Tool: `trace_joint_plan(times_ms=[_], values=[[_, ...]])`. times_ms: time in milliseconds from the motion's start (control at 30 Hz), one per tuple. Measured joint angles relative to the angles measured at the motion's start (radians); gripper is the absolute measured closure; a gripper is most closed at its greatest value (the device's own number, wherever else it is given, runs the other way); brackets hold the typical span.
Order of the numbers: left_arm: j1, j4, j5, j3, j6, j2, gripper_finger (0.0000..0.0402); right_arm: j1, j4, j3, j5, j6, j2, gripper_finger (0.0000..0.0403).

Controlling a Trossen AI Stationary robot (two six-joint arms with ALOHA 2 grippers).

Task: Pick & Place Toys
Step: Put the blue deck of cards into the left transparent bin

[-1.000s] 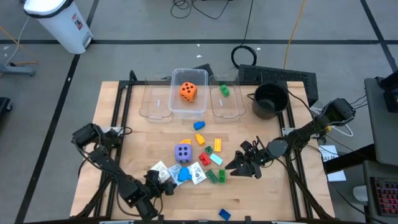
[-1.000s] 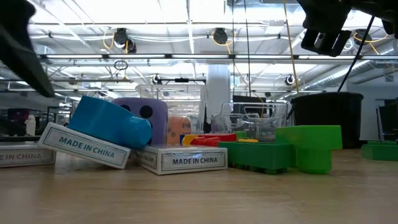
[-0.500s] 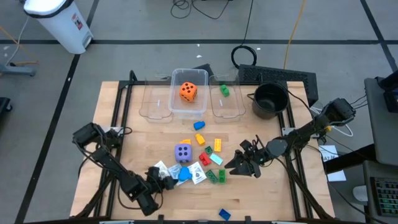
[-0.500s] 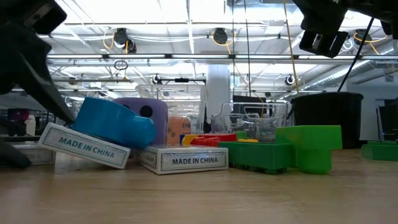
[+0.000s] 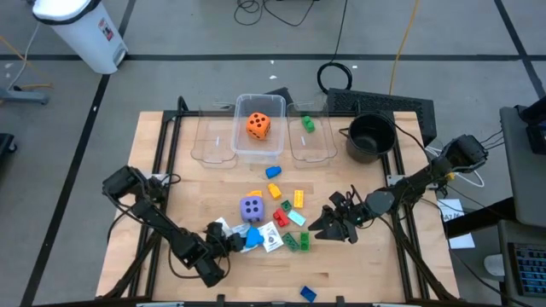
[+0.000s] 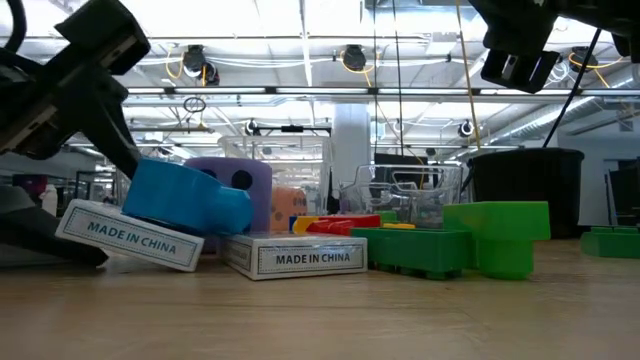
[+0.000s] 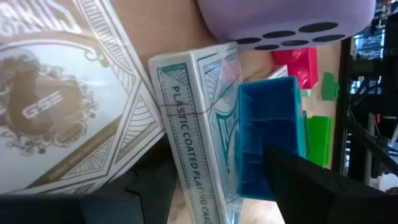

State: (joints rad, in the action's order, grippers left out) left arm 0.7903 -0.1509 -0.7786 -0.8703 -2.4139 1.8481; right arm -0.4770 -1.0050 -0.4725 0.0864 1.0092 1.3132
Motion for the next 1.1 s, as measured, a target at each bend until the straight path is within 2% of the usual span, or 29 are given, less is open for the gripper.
trace_joint_plan(times_ms=[67,167,333,433,633,767,967,1100], values=[[-0.006,0.001,0.020,0.000,0.010,0.000,0.0178,0.000,0.000,0.000,0.000,0.000,0.000,0.0124],[-0.013,0.002,0.049,0.000,0.020,0.000,0.0220,0.000,0.000,0.000,0.001,0.000,0.000,0.0124],[-0.012,0.010,0.029,0.001,0.023,0.000,0.0301,0.000,0.000,0.000,0.022,-0.001,0.000,0.0124],[-0.013,0.036,0.029,0.001,0.038,0.000,0.0330,0.000,0.003,0.000,0.022,0.000,0.000,0.0124],[-0.007,0.104,0.034,0.001,0.092,-0.007,0.0326,0.000,0.004,0.000,0.020,-0.006,0.000,0.0124],[-0.002,0.091,0.055,-0.002,0.198,-0.074,0.0315,0.000,0.003,0.000,0.019,-0.014,0.000,0.0124],[-0.018,0.054,-0.002,-0.003,0.450,-0.254,0.0312,0.003,0.000,-0.001,0.018,-0.045,0.000,0.0124],[-0.033,0.081,-0.094,-0.004,0.693,-0.402,0.0311,0.012,-0.012,-0.001,0.020,-0.057,0.000,0.0124]])
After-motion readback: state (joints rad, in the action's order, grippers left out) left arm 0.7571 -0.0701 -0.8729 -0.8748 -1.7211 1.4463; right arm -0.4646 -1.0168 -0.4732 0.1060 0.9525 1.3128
